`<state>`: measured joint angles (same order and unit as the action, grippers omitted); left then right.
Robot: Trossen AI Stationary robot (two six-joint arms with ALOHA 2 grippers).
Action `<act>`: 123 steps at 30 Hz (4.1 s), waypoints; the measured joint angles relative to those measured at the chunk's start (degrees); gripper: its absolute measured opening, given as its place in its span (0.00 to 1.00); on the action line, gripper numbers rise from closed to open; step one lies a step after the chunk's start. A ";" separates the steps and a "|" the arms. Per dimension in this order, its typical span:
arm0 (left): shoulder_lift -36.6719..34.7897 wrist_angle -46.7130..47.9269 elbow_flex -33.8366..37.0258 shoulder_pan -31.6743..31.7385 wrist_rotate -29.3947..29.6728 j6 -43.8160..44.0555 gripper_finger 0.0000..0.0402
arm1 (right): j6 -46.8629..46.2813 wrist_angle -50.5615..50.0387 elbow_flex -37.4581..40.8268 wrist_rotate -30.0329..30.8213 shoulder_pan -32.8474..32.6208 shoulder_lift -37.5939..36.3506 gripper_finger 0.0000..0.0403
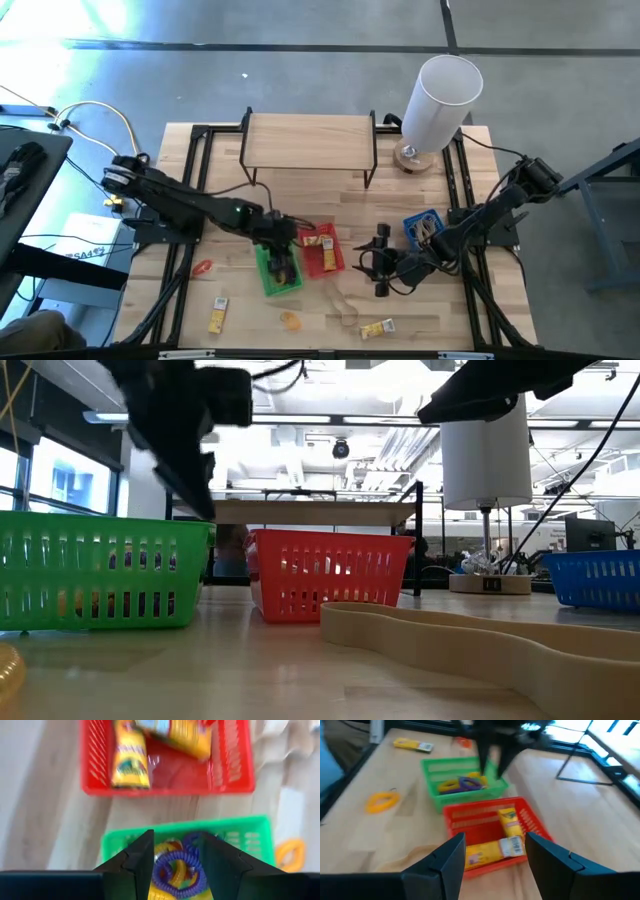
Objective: Pick & Place Office Desk Supplies
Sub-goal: Put the yellow crayon box into the red bin
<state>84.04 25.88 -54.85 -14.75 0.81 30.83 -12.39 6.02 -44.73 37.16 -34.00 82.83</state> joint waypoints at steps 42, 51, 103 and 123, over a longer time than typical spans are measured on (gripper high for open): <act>-7.53 -12.47 -0.04 -1.94 17.18 0.66 0.37 | -28.45 16.85 17.12 -9.67 -25.75 5.27 0.48; -7.53 -15.54 -0.04 -1.94 17.14 0.66 0.37 | -29.70 17.86 17.42 -7.12 -27.10 5.75 0.48; -7.53 -15.64 -0.04 -2.44 15.20 0.61 0.37 | -42.95 21.11 17.31 -4.73 -27.90 14.77 0.91; -7.53 -15.62 -0.04 -8.04 15.22 0.63 0.37 | -22.66 29.53 14.19 -0.58 -30.05 24.65 0.91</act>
<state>76.51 10.26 -54.89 -22.80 16.03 31.46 -35.05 35.55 -30.54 36.58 -64.05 107.48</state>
